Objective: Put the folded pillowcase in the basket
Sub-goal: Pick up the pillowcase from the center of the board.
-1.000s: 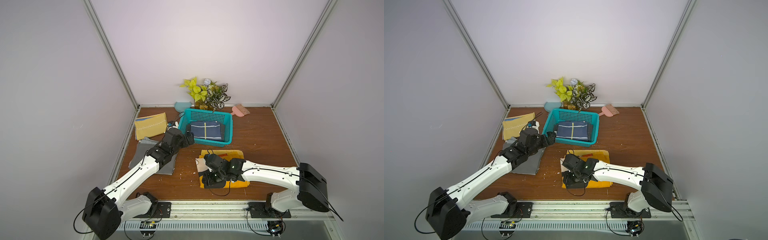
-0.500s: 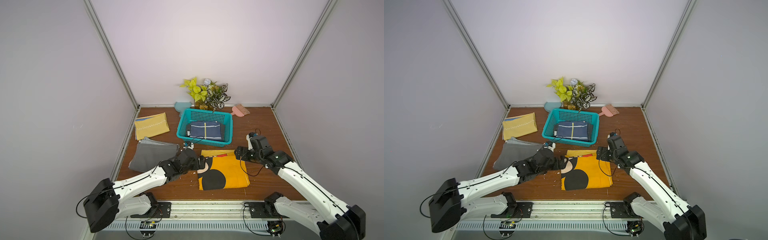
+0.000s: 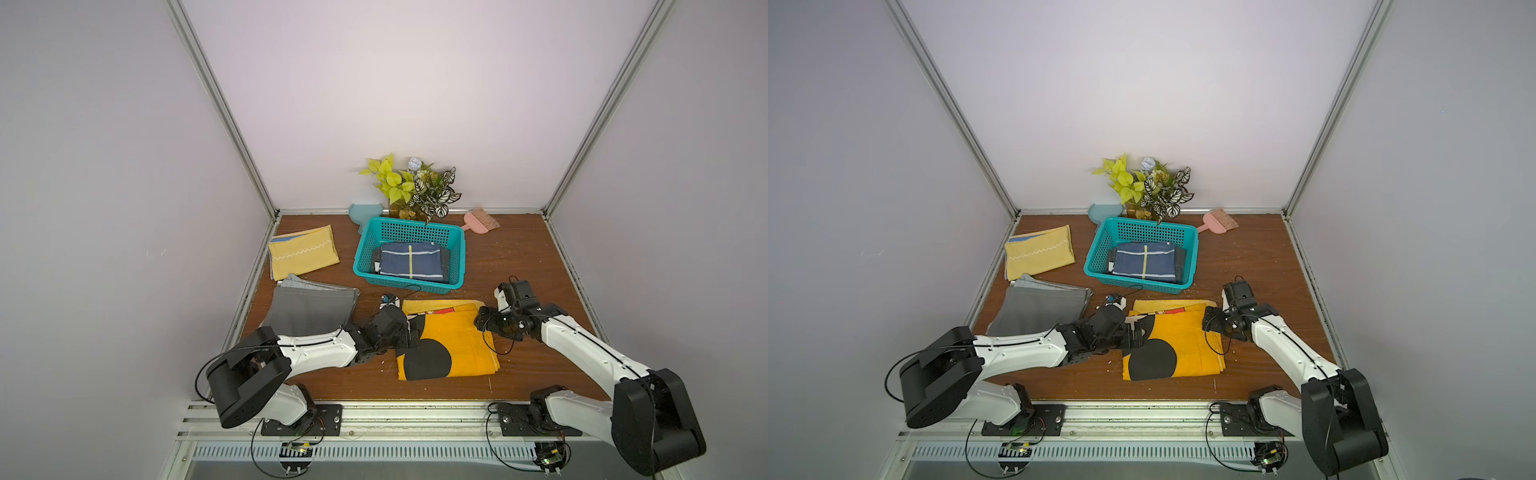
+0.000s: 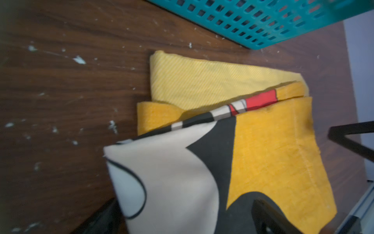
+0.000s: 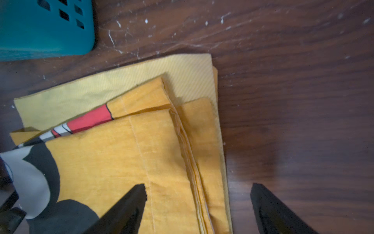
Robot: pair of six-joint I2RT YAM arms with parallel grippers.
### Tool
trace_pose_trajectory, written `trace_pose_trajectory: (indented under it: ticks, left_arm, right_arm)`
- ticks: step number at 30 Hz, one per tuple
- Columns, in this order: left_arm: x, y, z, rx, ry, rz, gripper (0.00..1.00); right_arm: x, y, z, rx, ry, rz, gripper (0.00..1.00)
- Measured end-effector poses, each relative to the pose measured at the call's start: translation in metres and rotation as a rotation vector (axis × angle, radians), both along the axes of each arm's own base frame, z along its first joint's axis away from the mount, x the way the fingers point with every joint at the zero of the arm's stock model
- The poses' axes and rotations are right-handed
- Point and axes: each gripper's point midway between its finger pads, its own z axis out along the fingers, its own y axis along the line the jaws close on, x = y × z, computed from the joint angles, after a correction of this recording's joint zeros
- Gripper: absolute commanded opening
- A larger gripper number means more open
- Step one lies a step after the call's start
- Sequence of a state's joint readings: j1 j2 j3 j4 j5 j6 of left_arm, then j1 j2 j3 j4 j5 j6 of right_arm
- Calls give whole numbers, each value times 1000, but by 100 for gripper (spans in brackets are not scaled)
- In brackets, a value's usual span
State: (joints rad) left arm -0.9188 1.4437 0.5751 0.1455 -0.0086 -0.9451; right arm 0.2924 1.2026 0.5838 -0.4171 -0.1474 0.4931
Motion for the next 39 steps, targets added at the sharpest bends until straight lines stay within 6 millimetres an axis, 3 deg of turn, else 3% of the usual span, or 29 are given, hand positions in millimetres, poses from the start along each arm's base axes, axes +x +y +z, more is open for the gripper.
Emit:
trace_pose_trajectory:
  ticks: [2, 6, 9, 11, 12, 14, 15, 16, 29, 32, 39]
  left_arm:
    - [3, -6, 1, -26, -3, 1, 100]
    - [9, -14, 3, -57, -14, 10, 96]
    - [10, -17, -1, -62, -6, 17, 62]
    - [9, -16, -7, -49, 9, 16, 30]
    - [8, -15, -10, -41, 17, 16, 25]
    - [5, -12, -15, -21, 32, 17, 19]
    - [5, -12, -16, -19, 35, 18, 6]
    - [4, -11, -17, -16, 40, 20, 0]
    - [-15, -9, -6, 66, 26, 1, 0]
    - [-14, -20, 13, 69, 2, -16, 0]
    - [-25, -41, 75, 33, -93, -56, 0]
  right_arm:
    - [-8, 2, -11, 14, 30, 10, 86]
    - [-4, 10, -9, 65, -15, 23, 80]
    - [-4, 17, -10, 93, -38, 35, 68]
    - [-6, 25, -11, 106, -44, 60, 58]
    - [-8, 30, -10, 110, -44, 75, 53]
    - [-16, 42, -12, 113, -33, 116, 28]
    - [-20, 46, -14, 113, -21, 131, 13]
    - [-24, 51, -16, 113, -12, 149, 0]
    - [-41, 65, -11, 71, 14, 208, 0]
    - [-42, 71, 5, 66, 5, 230, 0]
    - [-37, 101, 69, 174, -98, 301, 0]
